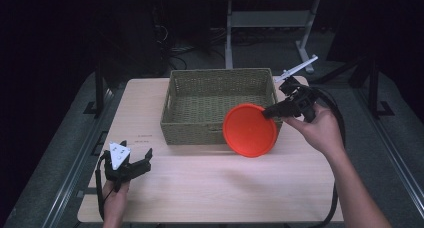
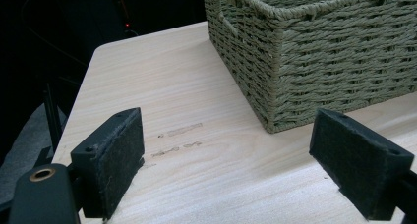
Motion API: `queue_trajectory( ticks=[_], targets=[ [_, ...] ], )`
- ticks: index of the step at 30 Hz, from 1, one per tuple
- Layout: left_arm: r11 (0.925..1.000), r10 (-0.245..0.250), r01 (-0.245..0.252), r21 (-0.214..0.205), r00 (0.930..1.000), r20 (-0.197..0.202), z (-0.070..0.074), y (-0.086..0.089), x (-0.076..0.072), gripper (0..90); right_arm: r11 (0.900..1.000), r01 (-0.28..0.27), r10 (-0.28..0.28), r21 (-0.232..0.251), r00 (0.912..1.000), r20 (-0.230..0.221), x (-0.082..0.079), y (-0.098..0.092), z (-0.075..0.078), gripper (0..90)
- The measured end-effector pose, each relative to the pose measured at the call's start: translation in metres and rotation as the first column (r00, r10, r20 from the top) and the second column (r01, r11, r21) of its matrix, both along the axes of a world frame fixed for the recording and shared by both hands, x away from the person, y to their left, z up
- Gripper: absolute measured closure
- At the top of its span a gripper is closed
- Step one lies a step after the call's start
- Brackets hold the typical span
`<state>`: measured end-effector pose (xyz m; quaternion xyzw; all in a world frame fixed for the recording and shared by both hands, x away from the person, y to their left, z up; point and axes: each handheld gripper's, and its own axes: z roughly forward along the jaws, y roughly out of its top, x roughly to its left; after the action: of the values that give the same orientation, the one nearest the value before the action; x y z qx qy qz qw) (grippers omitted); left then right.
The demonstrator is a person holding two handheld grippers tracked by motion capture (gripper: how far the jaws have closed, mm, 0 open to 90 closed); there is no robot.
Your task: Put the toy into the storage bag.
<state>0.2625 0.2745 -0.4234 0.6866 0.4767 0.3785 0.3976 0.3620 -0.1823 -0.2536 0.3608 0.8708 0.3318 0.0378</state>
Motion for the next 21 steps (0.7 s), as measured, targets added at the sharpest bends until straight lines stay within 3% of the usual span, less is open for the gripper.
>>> queue_trajectory(
  ticks=[17,21],
  targets=[
    [1.0,0.005,-0.005,0.0,1.0,0.005,0.0,0.001,0.0,12.8,0.9997,0.009,-0.009,-0.022,0.9997,0.024,0.025,0.014,0.029,81.9],
    [1.0,0.005,-0.005,-0.001,1.0,0.001,0.0,0.001,0.0,12.8,0.9996,0.015,-0.015,-0.024,0.9999,0.007,0.032,0.017,0.032,81.9]
  ],
)
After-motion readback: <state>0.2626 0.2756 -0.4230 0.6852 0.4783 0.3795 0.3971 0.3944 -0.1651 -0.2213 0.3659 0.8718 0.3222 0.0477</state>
